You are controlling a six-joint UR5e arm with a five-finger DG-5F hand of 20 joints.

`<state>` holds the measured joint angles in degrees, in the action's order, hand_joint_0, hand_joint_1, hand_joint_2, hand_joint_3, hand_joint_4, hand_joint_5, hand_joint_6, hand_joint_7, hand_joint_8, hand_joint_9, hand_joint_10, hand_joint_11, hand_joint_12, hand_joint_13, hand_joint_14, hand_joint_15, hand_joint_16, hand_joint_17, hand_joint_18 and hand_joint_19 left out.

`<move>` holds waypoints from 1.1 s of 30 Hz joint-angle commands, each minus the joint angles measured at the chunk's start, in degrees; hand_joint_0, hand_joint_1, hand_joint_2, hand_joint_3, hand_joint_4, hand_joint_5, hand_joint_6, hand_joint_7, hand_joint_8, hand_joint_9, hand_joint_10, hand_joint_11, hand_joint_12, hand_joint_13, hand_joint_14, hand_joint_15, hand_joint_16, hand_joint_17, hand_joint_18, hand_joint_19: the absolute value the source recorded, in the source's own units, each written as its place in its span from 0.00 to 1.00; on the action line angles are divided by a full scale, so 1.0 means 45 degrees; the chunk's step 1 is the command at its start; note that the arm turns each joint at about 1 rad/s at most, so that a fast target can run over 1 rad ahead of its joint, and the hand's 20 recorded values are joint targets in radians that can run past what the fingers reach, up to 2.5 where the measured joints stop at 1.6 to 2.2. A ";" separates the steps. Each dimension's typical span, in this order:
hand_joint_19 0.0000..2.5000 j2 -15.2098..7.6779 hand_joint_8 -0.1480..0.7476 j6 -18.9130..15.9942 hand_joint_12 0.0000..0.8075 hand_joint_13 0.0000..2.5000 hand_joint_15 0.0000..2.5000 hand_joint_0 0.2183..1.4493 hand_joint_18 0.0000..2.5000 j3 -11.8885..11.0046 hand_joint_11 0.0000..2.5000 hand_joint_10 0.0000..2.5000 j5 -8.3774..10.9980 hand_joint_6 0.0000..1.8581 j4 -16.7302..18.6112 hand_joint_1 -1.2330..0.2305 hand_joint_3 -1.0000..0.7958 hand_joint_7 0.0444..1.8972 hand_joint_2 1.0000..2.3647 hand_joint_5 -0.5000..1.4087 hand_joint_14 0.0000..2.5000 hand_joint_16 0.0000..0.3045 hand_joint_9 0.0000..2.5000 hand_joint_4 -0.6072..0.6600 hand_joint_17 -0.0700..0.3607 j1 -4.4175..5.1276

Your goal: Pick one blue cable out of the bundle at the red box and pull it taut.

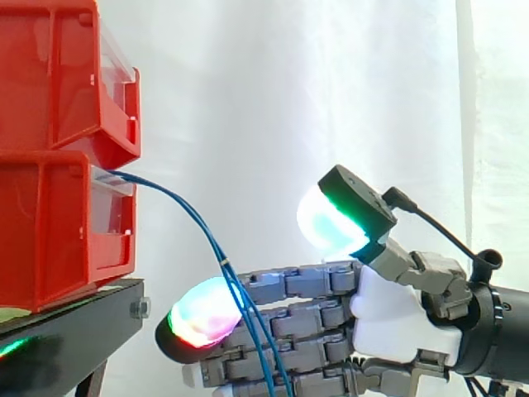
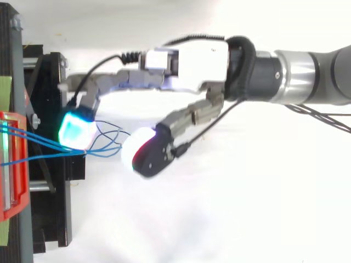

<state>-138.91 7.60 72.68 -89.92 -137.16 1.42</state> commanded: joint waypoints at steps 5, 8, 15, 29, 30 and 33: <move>0.04 -0.0010 0.47 0.0069 0.45 0.04 0.03 0.25 0.00 -0.0018 0.00 0.00 0.0276 0.27 0.0030 0.39 0.28 0.44 0.00 0.19 0.00 0.21 0.05 0.77 0.49 0.0407; 0.04 -0.0010 0.46 0.0011 0.45 0.04 0.03 0.27 0.00 -0.0018 0.00 0.00 0.0412 0.27 0.0050 0.37 0.28 0.47 0.00 0.19 0.00 0.20 0.06 0.77 0.49 0.0446; 0.05 -0.0010 0.46 -0.0341 0.45 0.05 0.03 0.27 0.00 -0.0018 0.00 0.00 0.0412 0.27 0.0050 0.38 0.28 0.47 0.00 0.19 0.00 0.20 0.06 0.77 0.48 0.0368; 0.03 -0.0010 0.48 -0.0556 0.45 0.10 0.02 0.31 0.04 -0.0136 0.00 0.00 0.0412 0.27 0.0069 0.34 0.34 0.61 0.00 0.21 0.00 0.20 0.11 0.68 0.48 0.0075; 0.03 0.0010 0.48 -0.0556 0.45 0.10 0.02 0.31 0.04 -0.0136 0.00 0.00 0.0393 0.28 0.0069 0.34 0.34 0.61 0.01 0.21 0.00 0.20 0.11 0.68 0.48 0.0075; 0.03 -0.0010 0.48 -0.0516 0.45 0.10 0.02 0.31 0.04 -0.0136 0.00 0.00 0.0412 0.29 0.0069 0.33 0.35 0.58 0.01 0.21 0.00 0.20 0.11 0.67 0.48 0.0114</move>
<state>-138.89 5.11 72.10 -88.09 -136.85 1.79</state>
